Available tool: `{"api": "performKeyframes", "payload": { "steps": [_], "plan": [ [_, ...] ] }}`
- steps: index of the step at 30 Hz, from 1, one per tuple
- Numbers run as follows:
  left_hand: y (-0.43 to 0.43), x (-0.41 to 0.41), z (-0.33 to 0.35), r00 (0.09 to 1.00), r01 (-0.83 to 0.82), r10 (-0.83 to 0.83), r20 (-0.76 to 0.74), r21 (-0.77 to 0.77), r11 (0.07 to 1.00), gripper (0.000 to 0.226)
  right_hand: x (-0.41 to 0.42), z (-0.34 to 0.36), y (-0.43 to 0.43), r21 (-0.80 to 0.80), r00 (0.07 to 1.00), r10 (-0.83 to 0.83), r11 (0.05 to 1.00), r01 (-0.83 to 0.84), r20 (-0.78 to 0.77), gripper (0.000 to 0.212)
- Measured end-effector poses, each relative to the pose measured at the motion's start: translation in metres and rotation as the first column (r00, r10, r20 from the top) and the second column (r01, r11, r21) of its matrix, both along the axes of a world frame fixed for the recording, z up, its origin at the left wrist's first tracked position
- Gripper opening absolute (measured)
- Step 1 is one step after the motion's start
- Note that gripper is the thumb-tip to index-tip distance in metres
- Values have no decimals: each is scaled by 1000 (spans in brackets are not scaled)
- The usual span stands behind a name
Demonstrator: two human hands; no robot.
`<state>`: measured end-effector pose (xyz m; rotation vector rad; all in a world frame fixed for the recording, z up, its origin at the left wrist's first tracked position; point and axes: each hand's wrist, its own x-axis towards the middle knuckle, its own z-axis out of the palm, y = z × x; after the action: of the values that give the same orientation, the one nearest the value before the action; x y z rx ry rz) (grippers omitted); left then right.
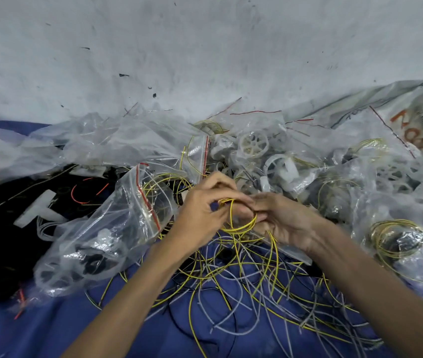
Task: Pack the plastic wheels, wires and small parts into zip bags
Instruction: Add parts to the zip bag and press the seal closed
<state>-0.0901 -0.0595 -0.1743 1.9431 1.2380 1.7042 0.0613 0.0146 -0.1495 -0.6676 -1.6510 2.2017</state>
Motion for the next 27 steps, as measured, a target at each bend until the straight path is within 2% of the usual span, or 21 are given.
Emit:
{"api": "performKeyframes", "payload": {
  "steps": [3,5,8,11,13,17,19,20,21,22,23,24,27],
  "plan": [
    [8,11,-3,977,-61,45,208,73,995,24,-2,2,8,-5,995,-59,998,59,-79,15],
    [11,12,-6,940,-47,50,338,-16,999,14,-1,3,12,27,992,-75,997,78,-101,20],
    [18,15,-10,819,-1,123,560,-213,977,25,3,-5,16,98,996,-79,992,83,-48,25],
    [28,18,-8,775,-70,270,571,-347,935,32,9,-14,21,252,992,-113,963,95,60,31],
    [36,14,-3,693,-60,337,637,-415,908,35,15,-16,22,387,977,-170,916,107,131,32],
    [45,10,2,504,-22,431,748,-488,873,32,25,-15,19,534,937,-254,840,91,239,37],
    [48,15,4,428,27,459,778,-519,855,33,24,-15,17,664,904,-317,746,50,288,31],
    [48,17,4,402,51,472,785,-534,844,33,22,-15,16,740,885,-359,672,24,297,22],
    [47,18,4,395,62,484,781,-548,834,34,19,-16,14,805,873,-389,593,-7,294,22],
    [47,19,4,411,59,492,768,-560,826,36,15,-18,12,858,875,-402,514,-29,271,40],
    [46,20,3,436,48,499,749,-573,818,37,11,-20,9,896,892,-390,442,-36,228,54],
    [45,22,3,460,47,504,731,-587,808,38,6,-23,6,935,907,-389,355,-16,163,59],
    [41,23,6,479,134,477,737,-598,790,39,-3,-34,2,985,914,-385,53,162,-130,40]
  ]
}}
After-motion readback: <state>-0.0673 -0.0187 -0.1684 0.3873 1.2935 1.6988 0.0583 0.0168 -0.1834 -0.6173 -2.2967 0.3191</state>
